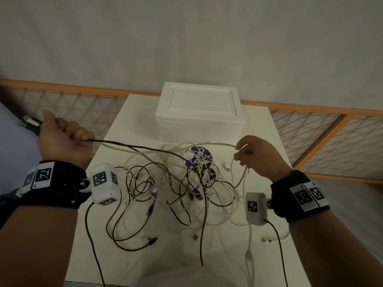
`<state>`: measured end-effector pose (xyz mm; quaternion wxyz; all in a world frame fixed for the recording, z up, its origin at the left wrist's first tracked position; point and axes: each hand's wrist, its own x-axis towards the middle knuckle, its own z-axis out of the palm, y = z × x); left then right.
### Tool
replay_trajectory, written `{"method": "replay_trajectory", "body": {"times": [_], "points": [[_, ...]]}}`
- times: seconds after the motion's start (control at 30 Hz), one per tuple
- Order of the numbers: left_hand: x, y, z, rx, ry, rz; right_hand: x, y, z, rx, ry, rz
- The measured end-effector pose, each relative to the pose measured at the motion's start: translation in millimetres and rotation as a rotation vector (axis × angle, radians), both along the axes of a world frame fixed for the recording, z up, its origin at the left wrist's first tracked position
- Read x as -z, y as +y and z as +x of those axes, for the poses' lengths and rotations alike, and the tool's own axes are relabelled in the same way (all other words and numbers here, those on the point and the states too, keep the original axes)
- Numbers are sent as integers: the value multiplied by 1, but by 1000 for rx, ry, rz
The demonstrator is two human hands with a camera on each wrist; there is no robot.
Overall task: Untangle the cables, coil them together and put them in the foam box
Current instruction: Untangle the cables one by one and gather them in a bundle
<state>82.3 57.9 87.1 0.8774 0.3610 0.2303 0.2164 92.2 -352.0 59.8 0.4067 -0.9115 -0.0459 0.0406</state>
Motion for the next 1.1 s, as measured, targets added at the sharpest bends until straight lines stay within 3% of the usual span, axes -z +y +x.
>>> {"method": "replay_trajectory", "body": {"times": [0.33,0.57,0.7,0.8,0.97,1.1], "points": [[-2,13,2,0,-10,-3,-12,7,-10,-193,83,-251],[-16,2,6,-10,-22,-19,-14,16,-8,-134,175,-187],[-31,-19,13,24,-64,-47,-12,26,-7,-127,188,-289],[-47,-44,15,137,-147,-58,-17,40,-11,-180,175,-311],[-72,-113,3,477,-275,-34,-42,90,-26,-272,64,52],[-96,-144,-16,697,-445,57,-45,114,-35,-380,53,200]]}}
